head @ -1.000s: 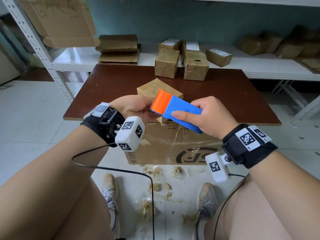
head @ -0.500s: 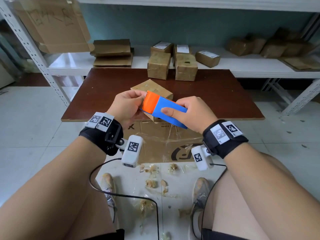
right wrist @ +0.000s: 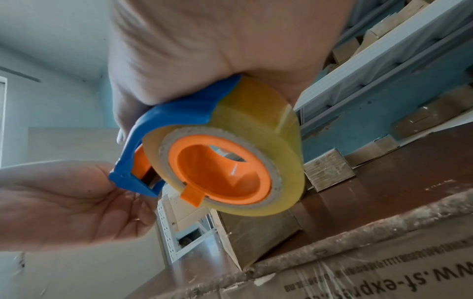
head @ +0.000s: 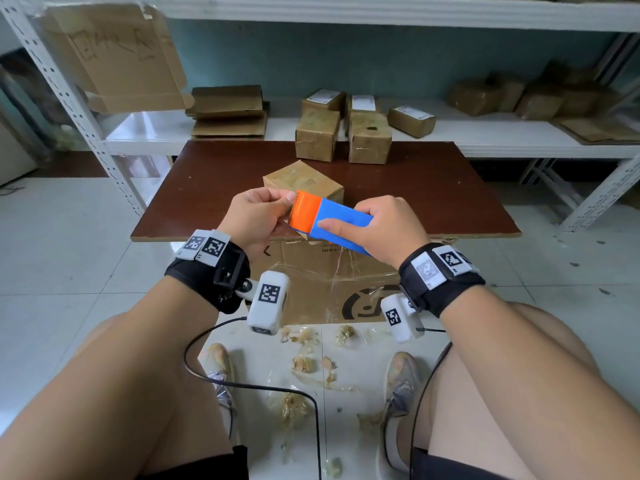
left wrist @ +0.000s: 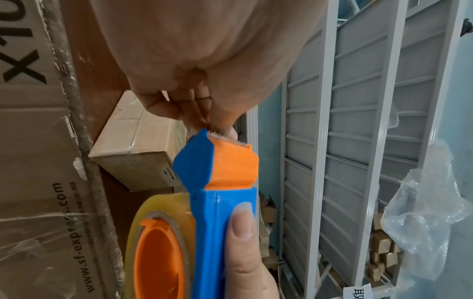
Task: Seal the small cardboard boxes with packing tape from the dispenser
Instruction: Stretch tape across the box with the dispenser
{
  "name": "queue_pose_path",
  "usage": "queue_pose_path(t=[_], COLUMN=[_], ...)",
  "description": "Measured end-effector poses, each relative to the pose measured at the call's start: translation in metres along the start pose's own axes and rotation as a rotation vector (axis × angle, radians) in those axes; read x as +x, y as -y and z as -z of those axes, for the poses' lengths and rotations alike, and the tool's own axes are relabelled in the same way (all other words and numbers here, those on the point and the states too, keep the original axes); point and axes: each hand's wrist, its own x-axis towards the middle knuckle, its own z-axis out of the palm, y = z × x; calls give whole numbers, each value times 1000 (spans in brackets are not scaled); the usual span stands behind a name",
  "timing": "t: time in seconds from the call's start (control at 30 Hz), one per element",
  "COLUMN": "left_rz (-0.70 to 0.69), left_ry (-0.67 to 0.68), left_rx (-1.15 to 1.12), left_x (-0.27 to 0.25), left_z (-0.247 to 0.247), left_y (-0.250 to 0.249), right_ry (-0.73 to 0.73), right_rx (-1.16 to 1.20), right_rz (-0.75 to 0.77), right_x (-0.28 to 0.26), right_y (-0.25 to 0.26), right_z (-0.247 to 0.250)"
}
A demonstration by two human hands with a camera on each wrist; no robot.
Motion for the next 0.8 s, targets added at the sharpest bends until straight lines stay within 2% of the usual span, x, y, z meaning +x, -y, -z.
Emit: queue_pose_path(t=[0.13,0.3,0.43,0.53,0.67,0.8], left_rz=[-12,-65,-99,-156,-305,-441], left_ry=[-72,-288,-468,-389,-303,-12], left_rx=[-14,-10,-32,-53,17,109], left_x=[7,28,37,32,8,-19], left_z=[15,60,94,93,63,33], left_y=[0,-11,-16,-19,-26,-35], right_ry=[2,-37,-33,-57,-102,-152], right_rx=[-60,-166,-252,-283,-355,-390], right_rz=[-7,-13,-86,-156,-299,-414], right_x=[-3,-7,-5,-3,7,23], right_y=[-14,-44,-72,-83,-82,-81], right_z=[6,30,50,58,50,35])
